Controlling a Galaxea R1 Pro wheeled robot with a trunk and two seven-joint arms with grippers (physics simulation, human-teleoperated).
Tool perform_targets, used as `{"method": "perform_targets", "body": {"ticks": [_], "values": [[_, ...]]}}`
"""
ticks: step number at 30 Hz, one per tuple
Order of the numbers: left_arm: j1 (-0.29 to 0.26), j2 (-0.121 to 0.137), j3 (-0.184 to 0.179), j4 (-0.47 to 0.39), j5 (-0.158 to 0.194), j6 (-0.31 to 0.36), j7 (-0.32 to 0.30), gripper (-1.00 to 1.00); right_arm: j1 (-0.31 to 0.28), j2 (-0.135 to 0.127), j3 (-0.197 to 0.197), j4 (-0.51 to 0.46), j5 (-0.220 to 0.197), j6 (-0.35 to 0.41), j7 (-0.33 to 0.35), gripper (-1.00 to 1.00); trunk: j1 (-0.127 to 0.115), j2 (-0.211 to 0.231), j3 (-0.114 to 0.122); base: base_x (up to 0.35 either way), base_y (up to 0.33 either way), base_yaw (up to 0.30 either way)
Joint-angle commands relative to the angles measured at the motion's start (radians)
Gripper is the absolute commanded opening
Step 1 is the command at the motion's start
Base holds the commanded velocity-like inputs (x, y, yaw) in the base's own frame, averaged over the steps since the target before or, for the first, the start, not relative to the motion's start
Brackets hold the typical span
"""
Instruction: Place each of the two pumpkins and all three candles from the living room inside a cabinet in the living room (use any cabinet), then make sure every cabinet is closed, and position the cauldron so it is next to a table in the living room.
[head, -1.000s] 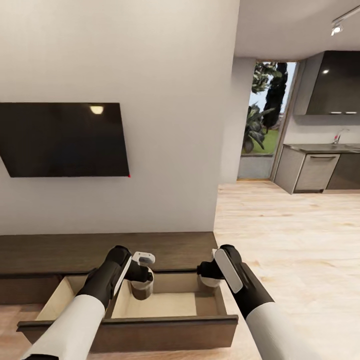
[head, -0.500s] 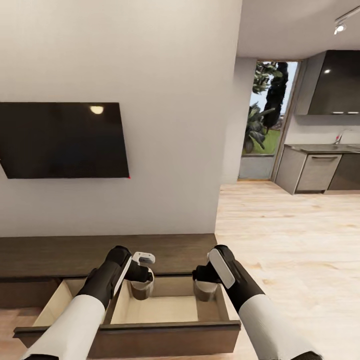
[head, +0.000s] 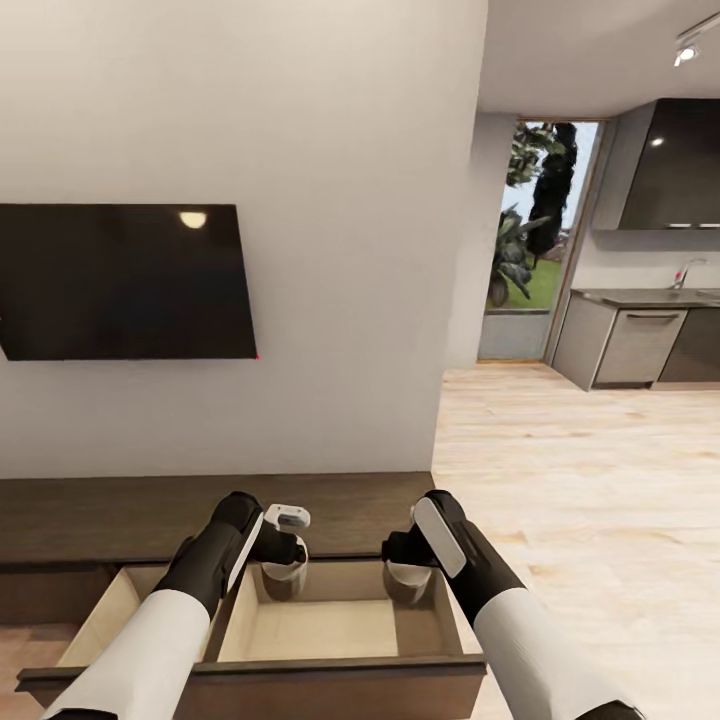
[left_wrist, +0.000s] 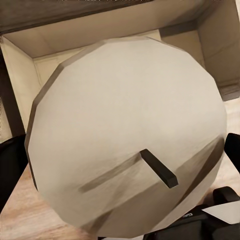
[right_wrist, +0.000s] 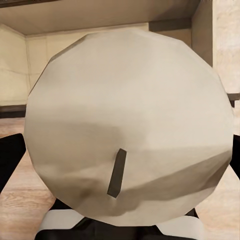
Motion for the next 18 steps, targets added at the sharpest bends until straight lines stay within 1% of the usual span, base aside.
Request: {"method": "perform_targets", "body": {"ticks": [1, 5, 18], "values": [[-0.001, 0.0, 0.0, -0.001, -0.01, 0.003, -0.009, -1.0, -0.001, 0.0, 0.002, -0.001, -0.01, 0.002, -0.01, -1.0, 0.0, -0.001, -0.001, 0.013, 0.0, 0.0], [0.0, 0.0, 0.0, -0.001, -0.011, 0.003, -0.009, -1.0, -0.001, 0.0, 0.002, -0.001, -0.01, 0.002, -0.01, -1.0, 0.0, -0.001, -0.001, 0.006, 0.0, 0.0], [0.0, 0.0, 0.0, -0.001, -0.01, 0.003, -0.009, -1.0, -0.001, 0.001, 0.005, -0.002, -0.01, 0.002, -0.01, -1.0, 0.05, -0.092, -0.042, 0.0, 0.0, 0.0]]}}
